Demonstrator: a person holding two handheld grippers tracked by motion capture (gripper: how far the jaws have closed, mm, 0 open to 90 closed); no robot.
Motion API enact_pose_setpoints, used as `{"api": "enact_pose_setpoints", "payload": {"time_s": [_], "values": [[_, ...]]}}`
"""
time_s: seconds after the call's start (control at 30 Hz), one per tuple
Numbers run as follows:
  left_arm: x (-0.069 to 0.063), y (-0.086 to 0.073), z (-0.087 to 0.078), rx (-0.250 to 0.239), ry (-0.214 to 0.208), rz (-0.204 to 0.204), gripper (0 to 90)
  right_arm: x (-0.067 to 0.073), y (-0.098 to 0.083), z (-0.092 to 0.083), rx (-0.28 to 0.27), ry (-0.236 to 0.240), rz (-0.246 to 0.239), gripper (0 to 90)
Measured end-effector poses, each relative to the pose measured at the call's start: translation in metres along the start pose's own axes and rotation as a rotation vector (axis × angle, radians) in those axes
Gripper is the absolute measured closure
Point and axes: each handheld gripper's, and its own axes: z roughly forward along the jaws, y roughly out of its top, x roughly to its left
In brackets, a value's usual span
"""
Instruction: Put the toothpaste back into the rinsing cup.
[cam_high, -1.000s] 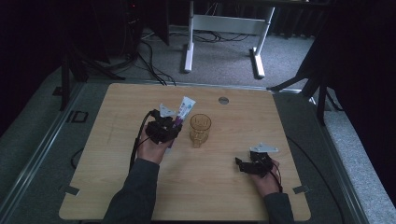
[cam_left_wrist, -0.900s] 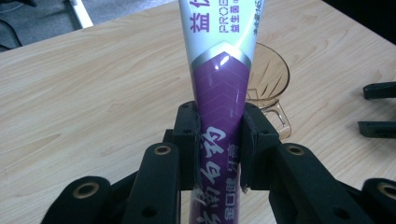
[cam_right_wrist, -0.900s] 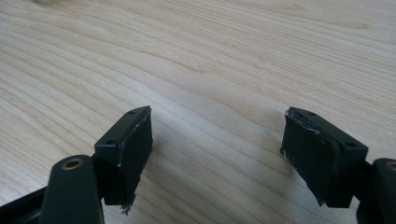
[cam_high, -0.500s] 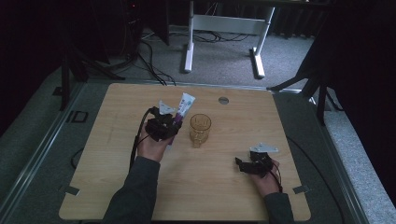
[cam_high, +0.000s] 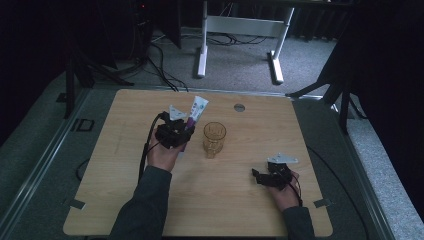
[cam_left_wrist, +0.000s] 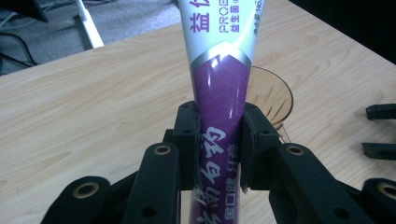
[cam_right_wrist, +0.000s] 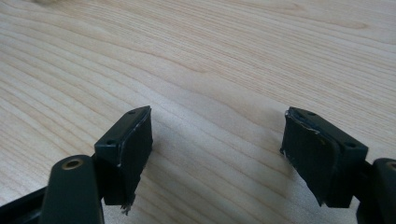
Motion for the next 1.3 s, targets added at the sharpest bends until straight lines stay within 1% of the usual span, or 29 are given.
{"api": "enact_pose_setpoints", "payload": {"time_s": [0.23, 0.37, 0.57, 0.7, 0.8, 0.97, 1.3], "values": [[0.003, 0.001, 0.001, -0.012, 0.003, -0.003, 71.5, 0.0, 0.0, 0.0, 0.0, 0.0, 0.0, 24.2], [0.004, 0.003, 0.001, -0.012, 0.013, -0.003, 71.5, 0.0, 0.0, 0.0, 0.0, 0.0, 0.0, 24.2], [0.004, 0.007, 0.0, -0.025, 0.011, -0.004, 71.5, 0.0, 0.0, 0.0, 0.0, 0.0, -0.001, 24.2], [0.005, 0.009, 0.0, -0.034, 0.008, 0.003, 71.5, 0.0, 0.0, 0.0, 0.0, 0.0, 0.0, 24.1], [0.006, 0.011, 0.0, -0.047, 0.009, -0.005, 71.5, 0.0, 0.0, 0.0, 0.0, 0.0, 0.0, 24.2], [0.008, 0.012, 0.0, -0.051, 0.013, -0.007, 71.5, 0.0, 0.0, 0.0, -0.001, 0.0, -0.001, 24.2], [0.006, 0.021, -0.002, -0.072, 0.02, 0.007, 71.5, 0.0, 0.0, 0.0, 0.0, 0.0, 0.0, 24.1]]}}
